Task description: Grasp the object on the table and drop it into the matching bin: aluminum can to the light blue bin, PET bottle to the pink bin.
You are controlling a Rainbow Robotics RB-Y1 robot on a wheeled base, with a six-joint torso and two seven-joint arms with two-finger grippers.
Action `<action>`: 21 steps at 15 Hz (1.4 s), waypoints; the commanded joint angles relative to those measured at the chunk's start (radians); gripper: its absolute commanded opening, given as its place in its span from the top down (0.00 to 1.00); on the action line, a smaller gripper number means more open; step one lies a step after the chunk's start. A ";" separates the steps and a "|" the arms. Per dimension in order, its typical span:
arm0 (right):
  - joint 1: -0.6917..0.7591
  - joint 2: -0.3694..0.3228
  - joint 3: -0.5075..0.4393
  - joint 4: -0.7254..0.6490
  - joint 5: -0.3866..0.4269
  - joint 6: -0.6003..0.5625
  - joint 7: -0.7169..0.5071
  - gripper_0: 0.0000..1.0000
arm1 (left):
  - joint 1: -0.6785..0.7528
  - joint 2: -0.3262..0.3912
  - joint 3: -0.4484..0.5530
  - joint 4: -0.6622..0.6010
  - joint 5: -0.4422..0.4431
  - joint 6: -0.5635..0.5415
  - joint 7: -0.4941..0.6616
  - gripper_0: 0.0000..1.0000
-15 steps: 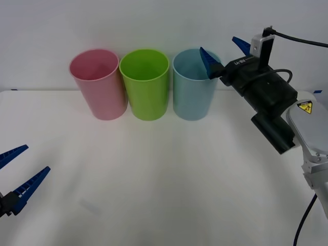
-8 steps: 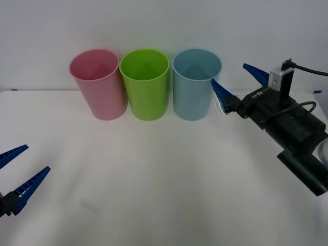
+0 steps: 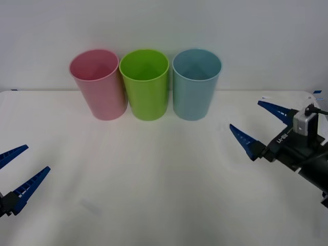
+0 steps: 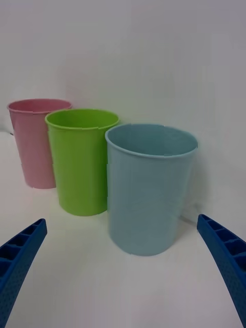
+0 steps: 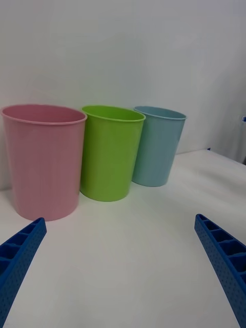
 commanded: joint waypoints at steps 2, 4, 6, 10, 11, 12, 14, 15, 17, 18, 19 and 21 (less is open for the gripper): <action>0.119 0.001 -0.080 0.000 -0.052 -0.105 0.124 0.00 | 0.000 0.000 0.000 0.000 0.000 0.000 0.000 0.00; 0.182 0.001 -0.109 0.000 -0.079 -0.128 0.186 0.00 | 0.000 0.000 0.000 0.000 0.000 0.000 0.000 0.00; 0.220 0.001 -0.123 0.000 -0.087 -0.145 0.213 0.00 | 0.000 0.000 0.000 0.000 0.000 0.000 0.000 0.00; 0.292 0.001 -0.143 0.000 -0.096 -0.182 0.220 0.00 | 0.000 0.000 0.000 0.000 0.000 0.000 0.000 0.00; 0.307 0.001 -0.146 0.000 -0.101 -0.191 0.220 0.00 | 0.000 0.000 0.000 0.000 0.000 0.000 0.000 0.00; 0.323 0.001 -0.152 0.000 -0.104 -0.200 0.220 0.00 | 0.000 0.000 0.000 0.000 0.000 0.000 0.000 0.00; 0.355 0.001 -0.158 0.000 -0.108 -0.217 0.220 0.00 | 0.000 0.000 0.000 0.000 0.000 0.000 0.000 0.00; 0.363 0.001 -0.163 0.000 -0.108 -0.222 0.220 0.00 | 0.000 0.000 0.000 0.000 0.000 0.000 0.000 0.00; 0.370 0.001 -0.165 0.000 -0.107 -0.231 0.220 0.00 | 0.000 0.000 0.000 0.000 0.000 0.000 0.000 0.00; 0.373 0.001 -0.165 0.000 -0.108 -0.231 0.220 0.00 | 0.000 0.000 0.000 0.000 0.000 0.000 0.000 0.00; 0.375 0.001 -0.165 0.000 -0.108 -0.233 0.220 0.00 | 0.000 0.000 0.000 0.000 0.000 0.000 0.000 0.00; 0.376 0.001 -0.165 0.000 -0.108 -0.233 0.220 0.00 | 0.000 0.000 0.000 0.000 0.000 0.000 0.000 0.00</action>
